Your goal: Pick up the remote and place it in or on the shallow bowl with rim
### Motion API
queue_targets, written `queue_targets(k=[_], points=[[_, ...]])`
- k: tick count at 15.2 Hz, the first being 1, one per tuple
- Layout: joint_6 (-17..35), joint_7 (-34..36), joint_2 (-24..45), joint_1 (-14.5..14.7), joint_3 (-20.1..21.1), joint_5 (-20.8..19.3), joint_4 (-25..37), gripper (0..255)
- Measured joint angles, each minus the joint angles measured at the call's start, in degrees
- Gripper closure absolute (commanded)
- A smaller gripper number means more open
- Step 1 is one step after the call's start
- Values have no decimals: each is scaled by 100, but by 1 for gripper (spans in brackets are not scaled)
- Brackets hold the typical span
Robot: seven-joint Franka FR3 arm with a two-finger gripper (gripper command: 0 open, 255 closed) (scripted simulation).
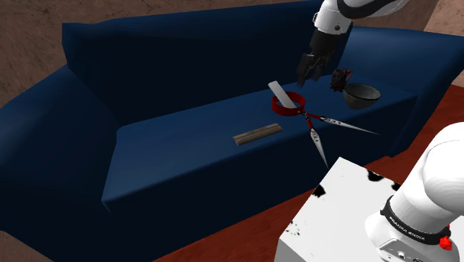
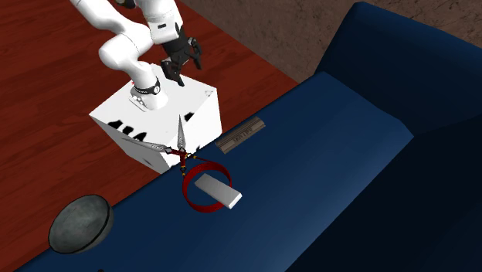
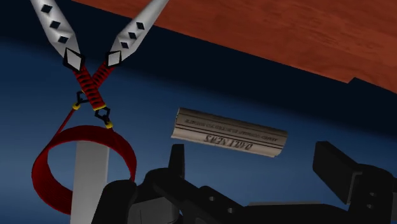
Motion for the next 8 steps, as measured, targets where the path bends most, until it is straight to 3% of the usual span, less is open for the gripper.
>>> queue_targets(k=[8], points=[[1635,-786,1165,-49,-641,-100,-110,0]])
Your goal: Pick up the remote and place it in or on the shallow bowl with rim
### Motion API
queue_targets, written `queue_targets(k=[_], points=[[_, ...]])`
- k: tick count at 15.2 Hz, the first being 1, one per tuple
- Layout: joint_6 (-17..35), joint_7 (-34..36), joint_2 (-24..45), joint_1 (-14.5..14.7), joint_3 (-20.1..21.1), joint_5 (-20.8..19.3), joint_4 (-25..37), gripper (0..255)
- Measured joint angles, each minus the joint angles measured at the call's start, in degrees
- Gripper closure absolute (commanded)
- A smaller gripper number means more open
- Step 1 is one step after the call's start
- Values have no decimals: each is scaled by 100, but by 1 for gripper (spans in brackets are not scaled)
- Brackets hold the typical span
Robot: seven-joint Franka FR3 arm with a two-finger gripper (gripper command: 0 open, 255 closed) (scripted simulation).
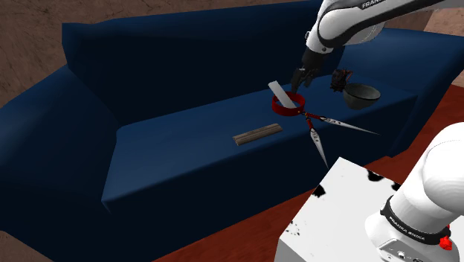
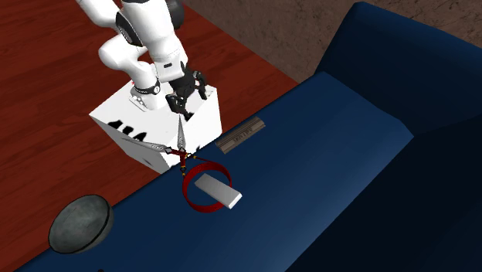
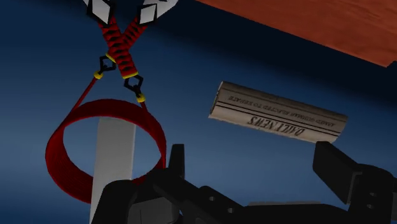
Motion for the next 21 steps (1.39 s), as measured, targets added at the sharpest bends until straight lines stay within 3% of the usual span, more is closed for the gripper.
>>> queue_targets(k=[7,13,18,21], points=[[1288,-981,1295,115,-641,448,288,0],[2026,-2237,2667,192,-982,1628,1022,0],[2322,-3355,3805,-176,-810,2805,1869,0],[2443,-3672,4155,-351,-666,3151,2091,0]])
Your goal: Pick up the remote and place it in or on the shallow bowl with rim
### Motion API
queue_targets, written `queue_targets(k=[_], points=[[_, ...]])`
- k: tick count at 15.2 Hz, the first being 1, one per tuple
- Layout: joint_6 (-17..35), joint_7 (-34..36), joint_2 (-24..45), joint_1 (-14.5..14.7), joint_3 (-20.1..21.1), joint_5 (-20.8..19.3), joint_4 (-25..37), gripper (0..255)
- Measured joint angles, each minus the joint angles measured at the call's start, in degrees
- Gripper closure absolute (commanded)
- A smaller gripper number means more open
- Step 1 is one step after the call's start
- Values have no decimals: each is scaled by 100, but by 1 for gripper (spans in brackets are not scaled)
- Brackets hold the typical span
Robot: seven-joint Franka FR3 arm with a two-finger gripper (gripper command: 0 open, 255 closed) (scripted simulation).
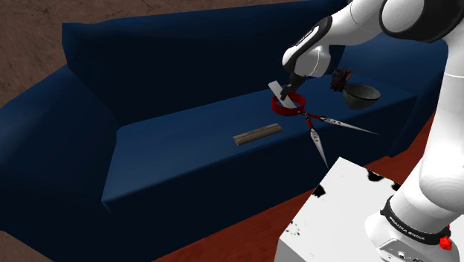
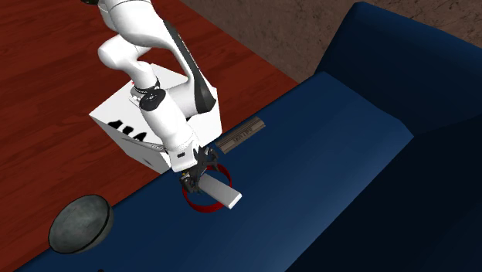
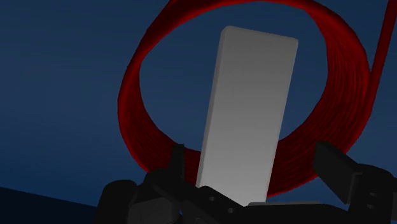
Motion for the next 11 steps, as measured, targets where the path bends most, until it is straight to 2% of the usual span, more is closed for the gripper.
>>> queue_targets(k=[6,11], points=[[194,-257,480,-171,236,379,252,0],[225,-303,532,-202,270,432,269,0]])
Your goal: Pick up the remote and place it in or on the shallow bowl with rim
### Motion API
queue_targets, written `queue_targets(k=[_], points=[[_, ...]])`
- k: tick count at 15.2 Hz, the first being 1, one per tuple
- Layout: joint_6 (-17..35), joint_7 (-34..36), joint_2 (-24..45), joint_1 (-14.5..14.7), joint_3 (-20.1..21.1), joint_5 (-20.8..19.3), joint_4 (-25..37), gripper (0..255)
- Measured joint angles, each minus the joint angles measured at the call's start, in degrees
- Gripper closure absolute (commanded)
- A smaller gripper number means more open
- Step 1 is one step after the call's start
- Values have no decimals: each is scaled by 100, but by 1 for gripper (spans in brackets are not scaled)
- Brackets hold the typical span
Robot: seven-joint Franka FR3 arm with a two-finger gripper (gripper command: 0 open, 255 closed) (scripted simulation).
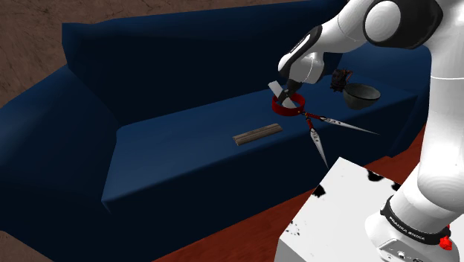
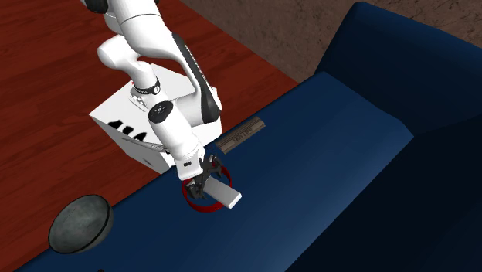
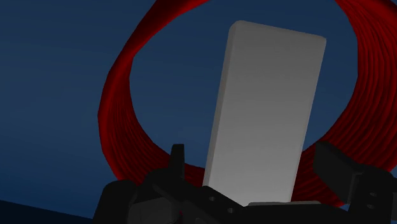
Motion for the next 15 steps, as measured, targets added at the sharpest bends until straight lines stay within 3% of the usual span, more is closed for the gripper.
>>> queue_targets(k=[1,2,15], points=[[1,-1,1,-1,1,1,1,0],[1,-1,1,-1,1,1,1,255],[-104,119,-108,68,-86,-132,4,255]])
